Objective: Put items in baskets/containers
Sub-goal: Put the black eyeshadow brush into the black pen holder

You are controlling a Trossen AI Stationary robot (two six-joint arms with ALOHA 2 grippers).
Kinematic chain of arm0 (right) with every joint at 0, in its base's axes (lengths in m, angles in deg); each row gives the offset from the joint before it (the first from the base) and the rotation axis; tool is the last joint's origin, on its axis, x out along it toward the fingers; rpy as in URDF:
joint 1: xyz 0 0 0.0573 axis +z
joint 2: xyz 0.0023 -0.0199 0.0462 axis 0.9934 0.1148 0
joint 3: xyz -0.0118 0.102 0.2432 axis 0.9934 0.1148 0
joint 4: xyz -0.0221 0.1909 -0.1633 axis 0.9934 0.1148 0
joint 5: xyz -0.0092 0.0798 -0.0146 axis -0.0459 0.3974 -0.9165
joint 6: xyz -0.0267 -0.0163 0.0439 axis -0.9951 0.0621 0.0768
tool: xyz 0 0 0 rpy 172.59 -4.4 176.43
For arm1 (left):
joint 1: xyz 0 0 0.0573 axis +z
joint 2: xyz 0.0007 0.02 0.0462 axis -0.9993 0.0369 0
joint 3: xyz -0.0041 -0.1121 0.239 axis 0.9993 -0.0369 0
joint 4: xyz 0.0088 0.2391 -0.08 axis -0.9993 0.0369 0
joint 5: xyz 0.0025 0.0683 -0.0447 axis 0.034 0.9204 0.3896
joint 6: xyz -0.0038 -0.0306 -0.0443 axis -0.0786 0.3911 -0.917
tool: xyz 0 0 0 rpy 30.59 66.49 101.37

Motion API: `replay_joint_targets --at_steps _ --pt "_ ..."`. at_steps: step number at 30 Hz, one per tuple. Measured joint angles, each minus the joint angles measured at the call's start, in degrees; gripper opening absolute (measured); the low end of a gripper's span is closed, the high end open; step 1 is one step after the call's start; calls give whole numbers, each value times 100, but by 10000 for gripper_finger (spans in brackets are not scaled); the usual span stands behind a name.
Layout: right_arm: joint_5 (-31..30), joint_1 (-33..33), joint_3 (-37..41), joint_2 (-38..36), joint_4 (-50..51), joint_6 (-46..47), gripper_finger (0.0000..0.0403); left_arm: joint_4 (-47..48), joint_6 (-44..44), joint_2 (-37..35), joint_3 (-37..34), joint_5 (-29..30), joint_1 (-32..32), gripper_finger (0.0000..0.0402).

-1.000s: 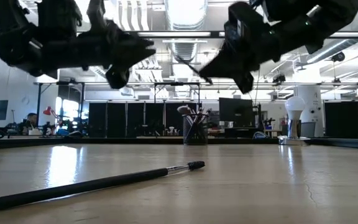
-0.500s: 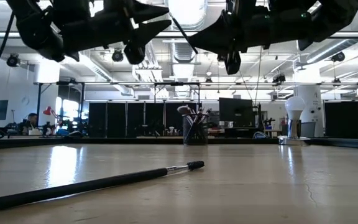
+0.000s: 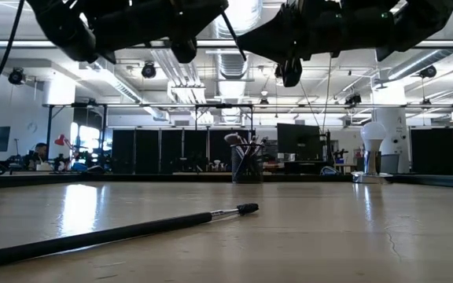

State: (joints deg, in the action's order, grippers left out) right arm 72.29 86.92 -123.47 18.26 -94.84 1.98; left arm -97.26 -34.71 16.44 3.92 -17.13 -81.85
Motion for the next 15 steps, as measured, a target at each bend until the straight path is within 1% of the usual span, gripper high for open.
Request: replay_joint_targets --at_steps 1,3,5,9,12,15 --pt "7 1 0 0 -3 1 8 28 27 0 12 -3 22 17" --pt "-17 2 0 0 0 -22 11 167 17 -19 53 -66 89 14" --pt "-41 -4 0 0 32 -25 21 535 43 -114 145 -85 223 11" --pt "-110 -13 22 -13 115 -45 55 1560 236 -358 533 -101 672 11" --pt "-103 -11 89 -13 122 -47 82 2223 544 -398 923 -80 1078 11" --pt "-144 -22 168 -13 122 -80 99 2550 817 -257 1295 -156 1478 11"
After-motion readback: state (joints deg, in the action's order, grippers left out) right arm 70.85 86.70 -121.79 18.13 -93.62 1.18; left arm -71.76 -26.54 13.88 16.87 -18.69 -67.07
